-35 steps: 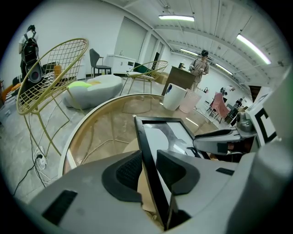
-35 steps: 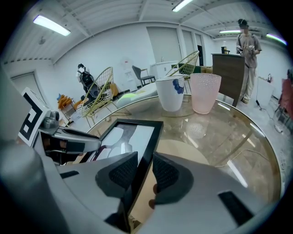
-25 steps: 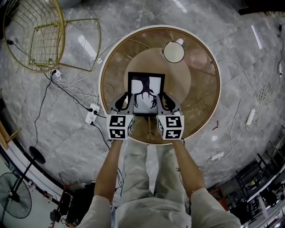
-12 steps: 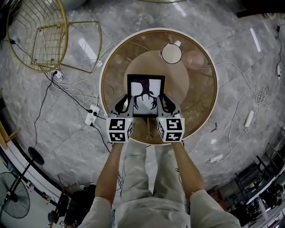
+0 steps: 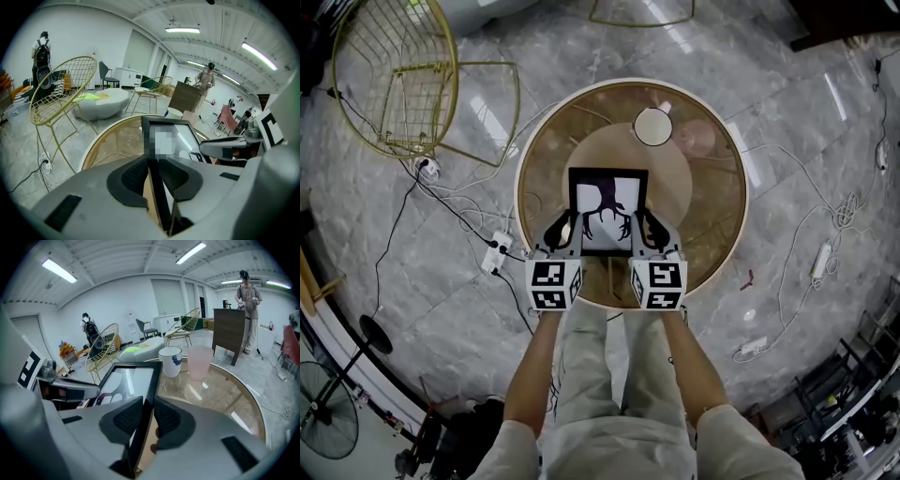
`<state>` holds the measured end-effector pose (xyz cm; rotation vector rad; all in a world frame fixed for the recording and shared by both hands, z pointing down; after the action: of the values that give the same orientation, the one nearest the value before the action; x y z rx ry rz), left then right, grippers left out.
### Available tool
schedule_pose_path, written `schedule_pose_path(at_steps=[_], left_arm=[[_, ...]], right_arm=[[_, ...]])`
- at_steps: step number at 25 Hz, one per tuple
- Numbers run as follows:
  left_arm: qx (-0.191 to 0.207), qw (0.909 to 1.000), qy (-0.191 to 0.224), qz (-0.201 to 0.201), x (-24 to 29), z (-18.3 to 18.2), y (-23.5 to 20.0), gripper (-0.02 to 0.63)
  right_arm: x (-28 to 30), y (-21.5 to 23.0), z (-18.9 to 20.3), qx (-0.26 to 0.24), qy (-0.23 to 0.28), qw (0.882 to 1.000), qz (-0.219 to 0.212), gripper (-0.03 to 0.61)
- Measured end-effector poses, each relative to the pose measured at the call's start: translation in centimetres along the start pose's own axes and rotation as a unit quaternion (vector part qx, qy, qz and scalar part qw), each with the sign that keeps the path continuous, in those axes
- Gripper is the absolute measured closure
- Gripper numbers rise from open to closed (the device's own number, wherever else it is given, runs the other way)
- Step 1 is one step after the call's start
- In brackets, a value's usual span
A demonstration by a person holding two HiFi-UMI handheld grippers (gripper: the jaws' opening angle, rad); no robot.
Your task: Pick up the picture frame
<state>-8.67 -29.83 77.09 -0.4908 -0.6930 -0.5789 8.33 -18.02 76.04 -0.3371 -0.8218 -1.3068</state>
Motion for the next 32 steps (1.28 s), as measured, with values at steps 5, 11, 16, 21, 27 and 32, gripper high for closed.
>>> schedule_pose_path(at_steps=[5, 11, 16, 21, 27, 32], left_arm=[[0.001, 0.9999, 0.017, -0.003, -1.5, -2.0, 1.0, 0.540], [0.000, 0.9993, 0.037, -0.004, -3.4, -4.7, 2.5, 0.540], [0.006, 0.9986, 0.053, -0.001, -5.0, -7.3, 3.6, 0.540], [0.009, 0.9977, 0.067, 0.000, -6.9, -9.4, 5.0, 0.540], [0.023, 0.9965, 0.080, 0.005, -9.5, -11.9, 6.8, 0.540], [0.026, 0.9948, 0.098, 0.005, -10.9, -14.1, 8.1, 0.541]], right_arm=[[-1.9, -0.1, -2.0, -0.009, 0.020, 1.000, 0.004, 0.502], [-4.5, 0.0, -4.7, -0.021, 0.042, 0.999, 0.007, 0.502], [-6.6, -0.1, -7.2, -0.032, 0.058, 0.998, 0.016, 0.502], [-9.3, -0.3, -9.1, -0.039, 0.072, 0.996, 0.021, 0.500], [-12.6, -0.4, -11.1, -0.041, 0.091, 0.995, 0.031, 0.502], [-14.7, -0.3, -13.2, -0.045, 0.111, 0.992, 0.039, 0.502]])
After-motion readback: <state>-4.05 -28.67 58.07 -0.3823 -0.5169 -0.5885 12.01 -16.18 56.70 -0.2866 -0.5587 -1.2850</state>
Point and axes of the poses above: the fingertips, and each gripper's own axes: x forward along the fingers, y to its right, z out of its underside, the point moved 10 cm from there along -x, backward along the fingers, and after that the axes turned 4 degrees about -z, right-handed, at the moved point
